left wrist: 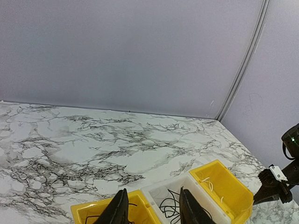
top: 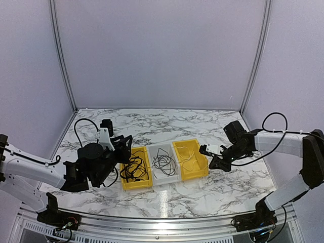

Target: Untangle the cables

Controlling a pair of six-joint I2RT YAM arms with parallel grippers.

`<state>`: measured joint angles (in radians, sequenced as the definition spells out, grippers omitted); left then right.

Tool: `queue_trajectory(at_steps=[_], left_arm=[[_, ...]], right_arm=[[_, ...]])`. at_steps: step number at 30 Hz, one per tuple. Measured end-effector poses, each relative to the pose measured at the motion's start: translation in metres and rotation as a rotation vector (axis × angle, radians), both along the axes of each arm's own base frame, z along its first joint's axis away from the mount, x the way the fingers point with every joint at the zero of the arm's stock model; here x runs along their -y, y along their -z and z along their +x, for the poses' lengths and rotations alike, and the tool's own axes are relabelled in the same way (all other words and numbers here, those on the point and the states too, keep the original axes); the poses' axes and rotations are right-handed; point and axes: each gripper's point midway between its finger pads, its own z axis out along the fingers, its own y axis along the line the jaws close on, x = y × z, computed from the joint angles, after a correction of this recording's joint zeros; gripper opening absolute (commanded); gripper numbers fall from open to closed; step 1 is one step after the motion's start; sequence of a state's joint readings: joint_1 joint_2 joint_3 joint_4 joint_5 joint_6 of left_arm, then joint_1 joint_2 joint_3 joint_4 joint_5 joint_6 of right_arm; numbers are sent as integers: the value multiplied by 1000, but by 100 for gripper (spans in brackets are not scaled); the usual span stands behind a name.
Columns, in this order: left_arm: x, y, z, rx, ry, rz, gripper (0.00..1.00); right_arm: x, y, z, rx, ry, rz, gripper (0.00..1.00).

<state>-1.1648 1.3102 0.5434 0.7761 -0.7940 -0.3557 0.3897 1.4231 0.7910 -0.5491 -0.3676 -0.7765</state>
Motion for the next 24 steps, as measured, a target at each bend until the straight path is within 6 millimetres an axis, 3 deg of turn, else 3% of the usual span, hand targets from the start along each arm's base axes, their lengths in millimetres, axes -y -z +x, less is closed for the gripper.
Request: queue_trajectory(at_steps=[5,10,13,15,18,22,24], left_arm=[[3,-3,0,4,13,2,40],[25,-11,-2,21,91,20,43],[52,-18,-5,41,174,48,50],[79,-25,-14,70,256,76,53],[121,-34,-34,132,385,121,55],[173,-43,-55,219,520,153,58],[195,-46,-55,258,547,162,60]], right_arm=[[-3,-24,-11,41,-49,50,0],[-9,-87,-23,140,-89,144,0],[-19,-144,-17,229,-108,222,0],[-26,-187,-13,295,-119,283,0],[-33,-236,-12,360,-129,360,0],[-39,-278,-18,392,-140,442,0],[-41,-294,-23,395,-145,477,0]])
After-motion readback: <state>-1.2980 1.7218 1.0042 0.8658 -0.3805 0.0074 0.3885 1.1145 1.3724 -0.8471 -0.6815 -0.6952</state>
